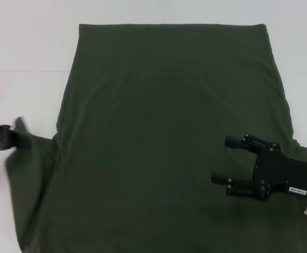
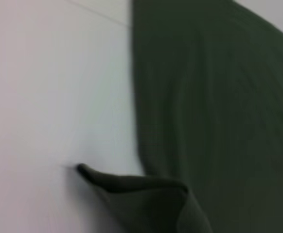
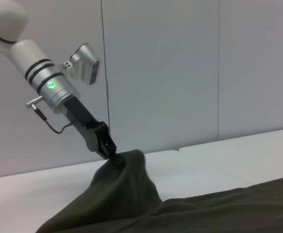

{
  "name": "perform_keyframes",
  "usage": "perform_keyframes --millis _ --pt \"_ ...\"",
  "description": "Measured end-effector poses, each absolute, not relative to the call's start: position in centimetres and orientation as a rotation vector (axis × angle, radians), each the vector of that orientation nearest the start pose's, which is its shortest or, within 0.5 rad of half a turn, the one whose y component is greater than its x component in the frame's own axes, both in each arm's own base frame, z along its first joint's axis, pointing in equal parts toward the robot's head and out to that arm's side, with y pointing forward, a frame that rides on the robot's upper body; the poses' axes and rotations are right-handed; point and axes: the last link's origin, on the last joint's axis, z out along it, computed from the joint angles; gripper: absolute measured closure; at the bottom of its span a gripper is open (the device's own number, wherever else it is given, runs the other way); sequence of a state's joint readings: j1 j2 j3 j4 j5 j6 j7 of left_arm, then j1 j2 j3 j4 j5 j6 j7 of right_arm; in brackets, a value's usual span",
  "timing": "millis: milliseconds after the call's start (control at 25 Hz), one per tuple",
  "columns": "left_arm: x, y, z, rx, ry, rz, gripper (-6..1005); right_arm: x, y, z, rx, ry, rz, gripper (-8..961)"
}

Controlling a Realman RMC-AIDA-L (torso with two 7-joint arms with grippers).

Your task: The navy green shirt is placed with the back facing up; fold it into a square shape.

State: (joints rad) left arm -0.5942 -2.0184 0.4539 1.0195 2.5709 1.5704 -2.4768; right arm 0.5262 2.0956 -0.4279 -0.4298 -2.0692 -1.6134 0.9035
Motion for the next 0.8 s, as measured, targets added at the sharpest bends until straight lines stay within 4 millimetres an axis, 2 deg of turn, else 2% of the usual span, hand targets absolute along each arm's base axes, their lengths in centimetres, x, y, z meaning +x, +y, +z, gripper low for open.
perform_keyframes --millis 80,120,440,600,800 --pt "-29.5 35.6 9.0 -2.090 -1.728 -0.266 937 27.6 30.3 -2.3 -2.624 0.311 0.856 12" --pt "-28.4 35.7 7.8 -2.143 -1.714 -0.261 935 27.6 30.2 -2.3 -2.624 0.314 0.856 12" --pt "-26.8 35.6 4.7 -2.218 -1.728 -0.342 917 27.9 29.9 -2.4 -2.620 0.330 0.856 12" --pt "-27.3 35.2 4.0 -2.217 -1.778 -0.433 908 28.0 29.8 -2.4 -2.622 0.331 0.860 12" --pt "-28.9 34.6 3.4 -2.166 -1.946 -0.481 897 28.0 29.6 -2.3 -2.623 0.331 0.865 12"
